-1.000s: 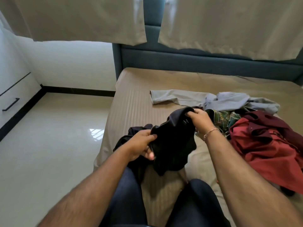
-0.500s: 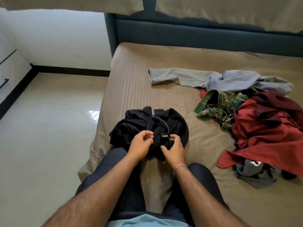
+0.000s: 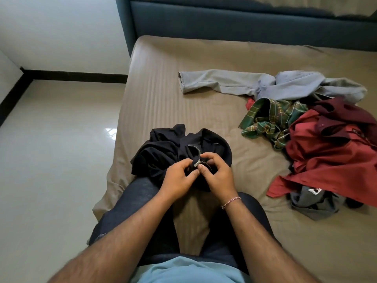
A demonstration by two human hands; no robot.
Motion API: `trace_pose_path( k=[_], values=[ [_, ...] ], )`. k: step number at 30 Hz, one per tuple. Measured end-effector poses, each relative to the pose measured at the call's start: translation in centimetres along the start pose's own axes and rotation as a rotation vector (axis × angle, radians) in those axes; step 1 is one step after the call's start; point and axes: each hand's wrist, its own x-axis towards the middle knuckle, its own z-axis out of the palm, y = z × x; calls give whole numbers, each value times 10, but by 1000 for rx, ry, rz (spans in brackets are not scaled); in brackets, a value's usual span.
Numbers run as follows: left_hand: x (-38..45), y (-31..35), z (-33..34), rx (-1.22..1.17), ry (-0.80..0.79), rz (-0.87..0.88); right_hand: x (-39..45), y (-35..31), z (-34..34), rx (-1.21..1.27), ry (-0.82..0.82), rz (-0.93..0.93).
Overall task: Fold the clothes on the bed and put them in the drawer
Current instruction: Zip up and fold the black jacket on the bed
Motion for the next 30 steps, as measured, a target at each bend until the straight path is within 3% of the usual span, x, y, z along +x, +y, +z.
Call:
trace_pose_path(
  k=[3, 8, 15, 19, 23, 30],
  values=[
    [-18, 7, -12, -226, 8, -7, 0, -7, -2, -167, 34, -200],
    [-33, 8, -21, -284, 131, -127, -5, -19, 4, -313, 6, -462],
    [-45, 2, -15, -266, 113, -177, -9, -20, 3, -416, -204, -493],
    [-44, 1, -18, -300, 97, -177, -11, -20, 3, -330, -217, -396],
    [-48, 3, -14, -220, 102, -150, -19, -19, 15, -266, -97, -225],
    [-61, 5, -7, -37, 270, -93, -21, -22, 27, -120, 150, 125]
  ],
)
